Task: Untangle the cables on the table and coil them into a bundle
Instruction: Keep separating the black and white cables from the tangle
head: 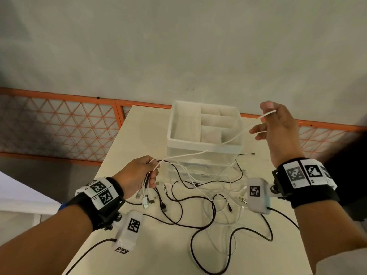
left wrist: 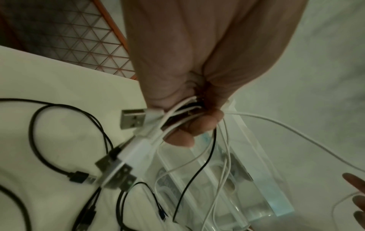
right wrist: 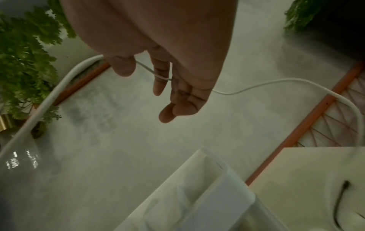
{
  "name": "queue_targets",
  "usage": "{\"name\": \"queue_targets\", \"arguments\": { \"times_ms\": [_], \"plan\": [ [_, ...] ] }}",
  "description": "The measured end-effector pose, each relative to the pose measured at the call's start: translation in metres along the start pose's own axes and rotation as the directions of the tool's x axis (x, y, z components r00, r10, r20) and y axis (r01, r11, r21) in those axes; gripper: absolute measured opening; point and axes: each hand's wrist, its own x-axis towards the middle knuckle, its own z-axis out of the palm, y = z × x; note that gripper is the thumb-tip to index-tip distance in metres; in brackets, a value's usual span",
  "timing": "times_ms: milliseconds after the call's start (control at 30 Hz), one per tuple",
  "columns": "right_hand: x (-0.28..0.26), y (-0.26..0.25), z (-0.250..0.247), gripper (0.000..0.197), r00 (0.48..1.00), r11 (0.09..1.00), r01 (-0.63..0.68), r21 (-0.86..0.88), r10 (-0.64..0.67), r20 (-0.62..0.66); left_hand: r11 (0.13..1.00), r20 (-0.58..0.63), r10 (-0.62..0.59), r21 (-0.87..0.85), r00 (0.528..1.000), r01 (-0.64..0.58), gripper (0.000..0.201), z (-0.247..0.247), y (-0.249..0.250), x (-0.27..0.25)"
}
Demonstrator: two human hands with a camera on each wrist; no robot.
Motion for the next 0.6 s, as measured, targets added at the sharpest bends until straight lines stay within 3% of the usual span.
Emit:
{"name": "queue_targets", "arguments": {
  "times_ms": [100, 167, 233, 267, 300, 333, 367, 433, 500, 567, 600],
  "plan": [
    [-0.009, 0.022, -0.005, 0.016, 0.997, 0.994, -0.071, -0.083, 0.072, -0.001, 0.998, -0.002, -0.004, -0.064, 1.000, 0.003, 0.022, 0.000, -0.002, 0.001],
    [-0.017, 0.055, -0.012, 0.026, 0.973, 0.942, -0.200, -0.271, 0.223, 0.058, 0.994, -0.007, 0.000, -0.108, 1.000, 0.000, 0.022, -0.001, 0.000, -0.001],
    [-0.028, 0.086, -0.019, 0.042, 0.872, 0.761, -0.301, -0.575, 0.464, 0.157, 0.993, -0.009, 0.014, -0.121, 1.000, -0.015, 0.020, 0.000, 0.005, -0.005],
    [-0.032, 0.096, -0.021, 0.053, 0.818, 0.648, -0.285, -0.707, 0.548, 0.172, 0.993, -0.009, 0.024, -0.117, 1.000, -0.025, 0.018, 0.000, 0.007, -0.007],
    [-0.037, 0.097, -0.019, 0.059, 0.803, 0.576, -0.247, -0.780, 0.572, 0.168, 0.993, -0.010, 0.034, -0.109, 0.999, -0.035, 0.017, 0.001, 0.010, -0.008],
    [-0.041, 0.093, -0.016, 0.059, 0.824, 0.574, -0.217, -0.790, 0.541, 0.166, 0.994, -0.011, 0.042, -0.098, 0.999, -0.043, 0.016, 0.004, 0.012, -0.010],
    [-0.046, 0.084, -0.011, 0.056, 0.865, 0.633, -0.186, -0.752, 0.468, 0.181, 0.995, -0.008, 0.048, -0.086, 0.999, -0.049, 0.017, 0.007, 0.015, -0.011],
    [-0.061, 0.056, 0.007, 0.048, 0.909, 0.824, -0.067, -0.563, 0.282, 0.306, 0.996, 0.023, 0.059, -0.065, 0.998, -0.057, 0.019, 0.017, 0.020, -0.015],
    [-0.081, 0.024, 0.033, 0.055, 0.837, 0.916, 0.016, -0.401, 0.207, 0.507, 0.996, 0.085, 0.076, -0.056, 0.994, -0.071, 0.021, 0.030, 0.025, -0.020],
    [-0.095, 0.018, 0.060, 0.060, 0.754, 0.910, 0.084, -0.407, 0.209, 0.622, 0.993, 0.160, 0.115, -0.053, 0.980, -0.108, 0.024, 0.043, 0.031, -0.028],
    [-0.098, 0.021, 0.071, 0.047, 0.745, 0.884, 0.124, -0.451, 0.217, 0.630, 0.989, 0.191, 0.144, -0.045, 0.971, -0.138, 0.027, 0.046, 0.034, -0.031]
  ]
}}
